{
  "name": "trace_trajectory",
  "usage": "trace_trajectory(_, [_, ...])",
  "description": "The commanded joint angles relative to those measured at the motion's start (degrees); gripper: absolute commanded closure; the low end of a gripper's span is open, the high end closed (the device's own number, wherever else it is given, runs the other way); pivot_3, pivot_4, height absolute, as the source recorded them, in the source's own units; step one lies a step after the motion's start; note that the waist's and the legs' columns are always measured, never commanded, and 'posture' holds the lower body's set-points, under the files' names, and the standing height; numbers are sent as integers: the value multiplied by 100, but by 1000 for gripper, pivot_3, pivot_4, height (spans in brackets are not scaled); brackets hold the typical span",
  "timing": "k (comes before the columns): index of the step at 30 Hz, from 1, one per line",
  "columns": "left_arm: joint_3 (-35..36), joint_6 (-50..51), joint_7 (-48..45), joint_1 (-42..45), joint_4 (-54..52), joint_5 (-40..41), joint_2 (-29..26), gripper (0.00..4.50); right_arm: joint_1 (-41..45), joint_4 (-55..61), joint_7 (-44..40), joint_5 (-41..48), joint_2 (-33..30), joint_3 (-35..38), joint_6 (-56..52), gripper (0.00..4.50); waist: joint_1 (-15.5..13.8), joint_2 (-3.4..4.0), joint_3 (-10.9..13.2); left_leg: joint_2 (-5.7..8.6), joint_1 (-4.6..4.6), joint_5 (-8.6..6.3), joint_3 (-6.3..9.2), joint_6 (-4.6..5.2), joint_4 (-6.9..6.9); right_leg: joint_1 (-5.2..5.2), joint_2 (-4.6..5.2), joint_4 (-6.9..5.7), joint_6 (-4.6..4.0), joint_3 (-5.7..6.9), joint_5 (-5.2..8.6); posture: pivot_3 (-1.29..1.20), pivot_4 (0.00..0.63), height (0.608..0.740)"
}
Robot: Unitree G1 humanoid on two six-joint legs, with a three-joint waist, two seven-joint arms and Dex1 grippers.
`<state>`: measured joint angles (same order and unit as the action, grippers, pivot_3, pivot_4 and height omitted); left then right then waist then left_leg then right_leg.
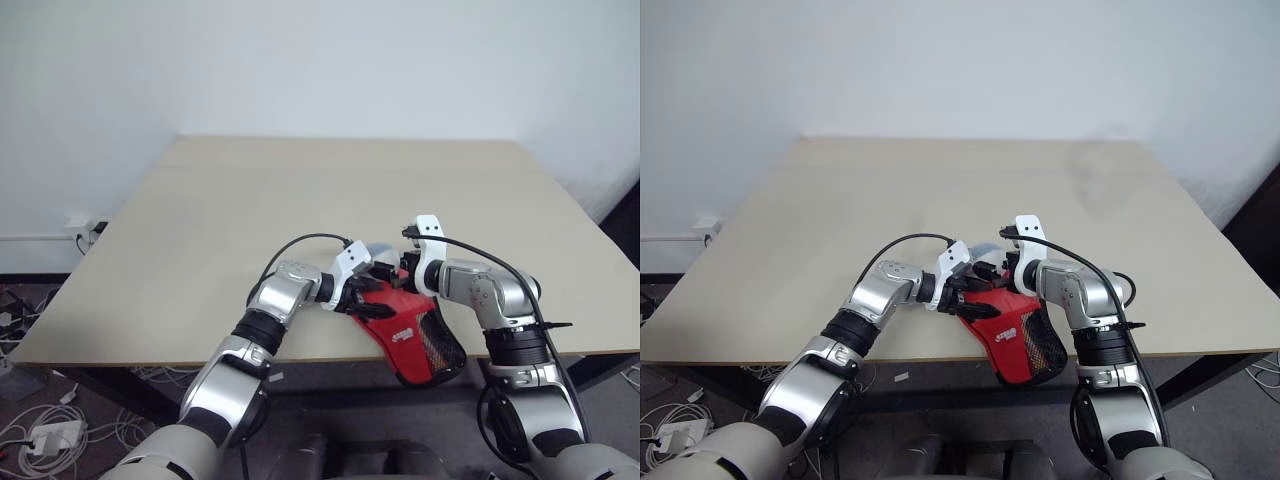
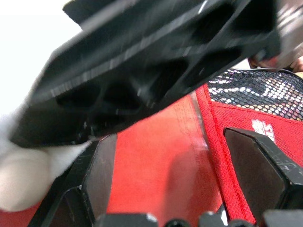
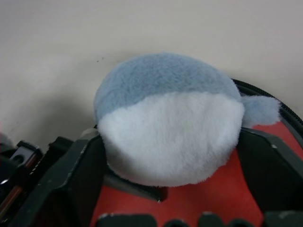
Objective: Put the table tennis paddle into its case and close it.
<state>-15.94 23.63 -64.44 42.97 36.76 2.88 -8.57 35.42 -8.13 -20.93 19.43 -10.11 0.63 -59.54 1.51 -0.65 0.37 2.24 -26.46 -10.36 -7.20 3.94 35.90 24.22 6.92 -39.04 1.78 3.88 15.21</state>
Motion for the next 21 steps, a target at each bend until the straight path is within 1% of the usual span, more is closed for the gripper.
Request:
trace_trajectory(1, [-78, 62, 110, 33, 50, -77, -22, 683, 31, -39, 113, -65, -24, 183, 366, 1145, -1, 1, -1, 1, 0, 2, 0, -3, -2, 1, 0, 0, 0, 0, 0, 0, 0, 701])
trace_trajectory(5, [-127, 104, 262, 39, 138, -167, -40, 683, 9, -89, 233, -80, -14, 273, 558, 2587, 1, 3, -2, 1, 0, 5, 0, -9, -7, 3, 0, -1, 0, 0, 0, 0, 0, 701])
trace_trajectory(9, [-217, 59, 303, 5, 200, -225, -103, 683, 78, -68, 400, -75, 18, 369, 736, 3776, 1, 6, -4, 5, 4, 9, 0, -18, -17, 4, 2, -1, 0, -1, 0, 0, 0, 701])
trace_trajectory(11, [-224, 66, 335, 8, 217, -218, -100, 683, 166, -197, 562, -117, 58, 455, 909, 4258, 1, 7, -5, 7, 5, 14, -1, -26, -25, 6, 4, -1, 0, -1, 0, 0, 0, 701])
trace_trajectory(12, [-224, 77, 352, 8, 219, -214, -98, 683, 217, -279, 649, -143, 74, 495, 1008, 4414, 1, 8, -5, 11, 7, 19, 0, -33, -32, 6, 6, -1, -1, -1, 0, 0, 0, 701])
trace_trajectory(13, [-224, 81, 367, 9, 224, -211, -91, 683, 249, -349, 716, -174, 74, 514, 1105, 4471, 0, 8, -5, 12, 8, 22, -1, -38, -37, 8, 8, -1, -2, -1, -1, 0, 0, 701])
trace_trajectory(18, [-246, 112, 386, -19, 205, -204, -97, 683, 408, -731, 1052, -352, 18, 579, 1399, 4472, -3, 10, -6, 24, 22, 39, -2, -66, -71, 9, 22, 0, -5, -3, -2, 0, 0, 701])
trace_trajectory(21, [-248, 140, 391, -40, 202, -198, -125, 683, 463, -785, 1142, -404, -164, 627, 1479, 4473, -9, 10, -6, 24, 23, 43, 0, -72, -76, 9, 21, 0, -8, -2, -4, 0, 0, 701])
